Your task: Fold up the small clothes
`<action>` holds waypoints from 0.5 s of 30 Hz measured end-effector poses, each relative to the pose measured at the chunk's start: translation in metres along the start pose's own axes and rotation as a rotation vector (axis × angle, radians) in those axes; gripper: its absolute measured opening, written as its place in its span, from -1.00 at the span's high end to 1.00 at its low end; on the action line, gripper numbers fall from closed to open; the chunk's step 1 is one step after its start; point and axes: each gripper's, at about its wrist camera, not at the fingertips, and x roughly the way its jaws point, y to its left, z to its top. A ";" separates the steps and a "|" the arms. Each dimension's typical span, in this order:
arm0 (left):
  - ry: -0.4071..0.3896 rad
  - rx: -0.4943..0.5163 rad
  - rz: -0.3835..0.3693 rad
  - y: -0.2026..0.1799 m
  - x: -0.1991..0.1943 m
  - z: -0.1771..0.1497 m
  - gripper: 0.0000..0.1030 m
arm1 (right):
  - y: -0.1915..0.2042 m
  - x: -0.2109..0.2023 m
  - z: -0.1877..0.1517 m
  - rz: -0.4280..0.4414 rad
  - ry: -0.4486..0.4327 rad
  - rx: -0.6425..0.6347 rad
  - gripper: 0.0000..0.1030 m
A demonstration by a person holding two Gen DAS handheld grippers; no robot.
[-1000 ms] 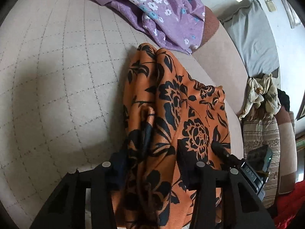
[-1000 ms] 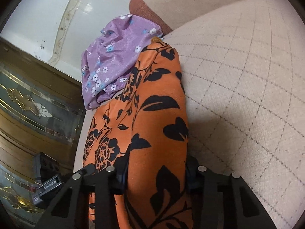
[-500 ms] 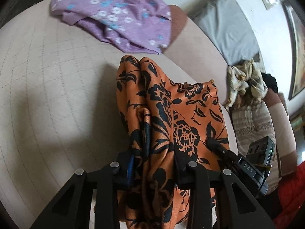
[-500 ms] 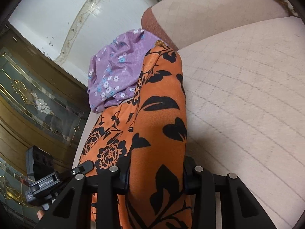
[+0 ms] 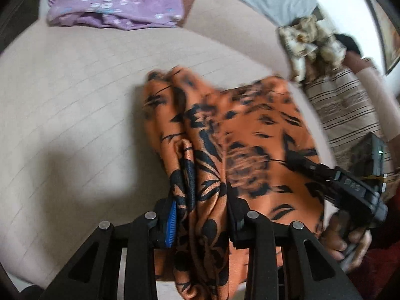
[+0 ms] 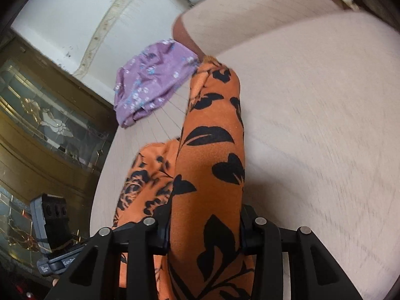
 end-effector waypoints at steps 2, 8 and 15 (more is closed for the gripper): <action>0.013 -0.039 -0.027 0.017 0.004 0.008 0.24 | -0.020 0.008 -0.008 -0.022 0.018 0.058 0.05; 0.001 -0.032 0.014 0.045 -0.020 0.016 0.15 | -0.035 -0.010 -0.004 -0.061 -0.031 0.119 -0.24; -0.129 0.120 0.223 0.008 -0.065 -0.001 -0.12 | 0.017 -0.039 -0.002 -0.059 -0.156 -0.056 -0.06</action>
